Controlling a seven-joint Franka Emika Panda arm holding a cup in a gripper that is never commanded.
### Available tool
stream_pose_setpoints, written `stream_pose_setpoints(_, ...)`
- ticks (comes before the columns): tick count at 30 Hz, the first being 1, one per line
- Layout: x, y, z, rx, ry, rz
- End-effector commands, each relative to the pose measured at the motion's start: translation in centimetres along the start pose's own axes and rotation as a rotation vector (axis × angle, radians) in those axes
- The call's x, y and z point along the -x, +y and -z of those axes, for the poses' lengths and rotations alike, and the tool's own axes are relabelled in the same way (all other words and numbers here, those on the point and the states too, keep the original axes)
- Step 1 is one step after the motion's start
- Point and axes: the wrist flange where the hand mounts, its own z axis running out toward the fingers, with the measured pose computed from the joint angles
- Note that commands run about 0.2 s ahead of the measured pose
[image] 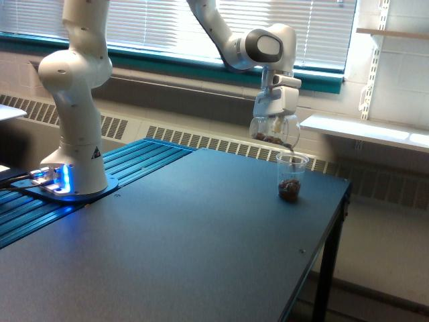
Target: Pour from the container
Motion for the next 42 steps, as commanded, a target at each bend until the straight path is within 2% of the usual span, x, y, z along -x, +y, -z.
stream_pose_setpoints(1,-0.03,-0.4,0.35,0.019,-0.001,0.031)
stream_pose_setpoints(25,-0.39,-0.95,0.59,0.065,-0.035,0.076)
stream_pose_setpoints(34,-0.51,-1.03,0.83,0.067,-0.038,0.083)
stream_pose_setpoints(42,-0.46,-1.03,0.75,0.052,-0.036,0.083)
